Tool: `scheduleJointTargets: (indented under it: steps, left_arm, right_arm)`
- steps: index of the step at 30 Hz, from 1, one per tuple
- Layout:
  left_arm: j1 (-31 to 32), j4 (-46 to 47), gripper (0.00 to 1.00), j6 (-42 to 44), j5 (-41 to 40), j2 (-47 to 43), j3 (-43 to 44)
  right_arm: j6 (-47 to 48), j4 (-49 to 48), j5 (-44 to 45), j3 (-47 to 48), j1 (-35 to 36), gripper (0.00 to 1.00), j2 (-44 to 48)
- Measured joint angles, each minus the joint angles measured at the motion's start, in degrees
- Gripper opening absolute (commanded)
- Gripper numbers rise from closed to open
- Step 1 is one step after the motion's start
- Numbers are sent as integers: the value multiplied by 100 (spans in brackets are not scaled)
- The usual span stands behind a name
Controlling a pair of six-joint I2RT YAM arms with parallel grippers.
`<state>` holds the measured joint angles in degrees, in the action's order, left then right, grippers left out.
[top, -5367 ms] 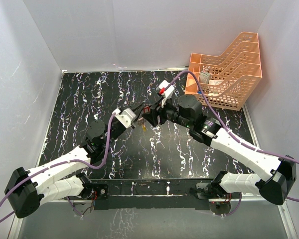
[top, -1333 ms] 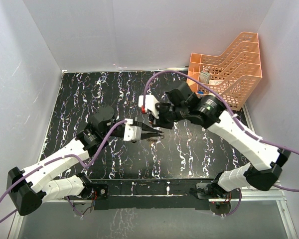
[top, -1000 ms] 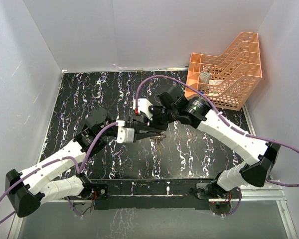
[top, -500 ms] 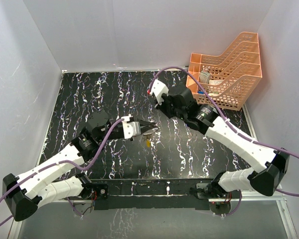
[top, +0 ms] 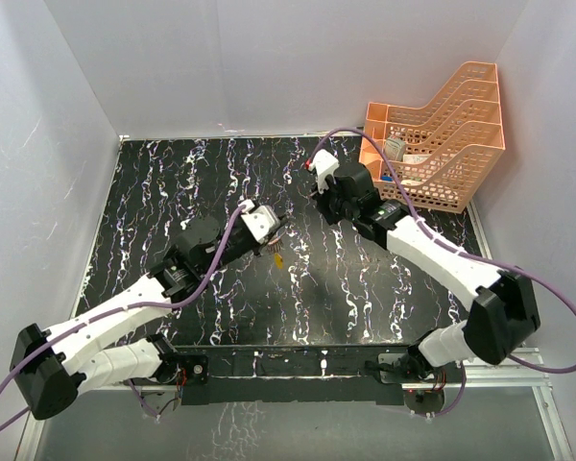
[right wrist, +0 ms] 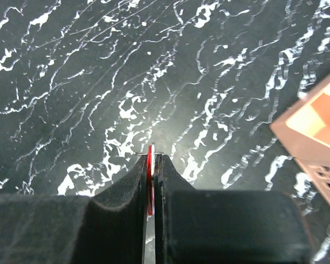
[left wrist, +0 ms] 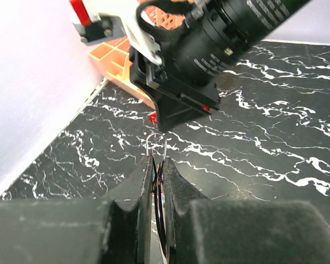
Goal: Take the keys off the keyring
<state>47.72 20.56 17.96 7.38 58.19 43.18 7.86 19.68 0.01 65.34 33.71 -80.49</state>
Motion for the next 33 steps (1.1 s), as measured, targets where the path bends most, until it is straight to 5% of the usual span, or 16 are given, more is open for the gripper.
scheduleJointTargets:
  steps: [12,27,33]
  left_arm:
    - [-1392,671,0,-1126,-26,894,-334]
    - [-2002,1757,0,-2269,942,1298,-603]
    - [-2002,1816,0,-2319,1058,1298,-614]
  right_arm:
    - [-769,-1088,-916,-341,-946,0,-1259]
    - [-1073,-1875,-654,-238,-1043,1,-2754]
    - [-1113,-1950,-557,13,-1043,42,-2981]
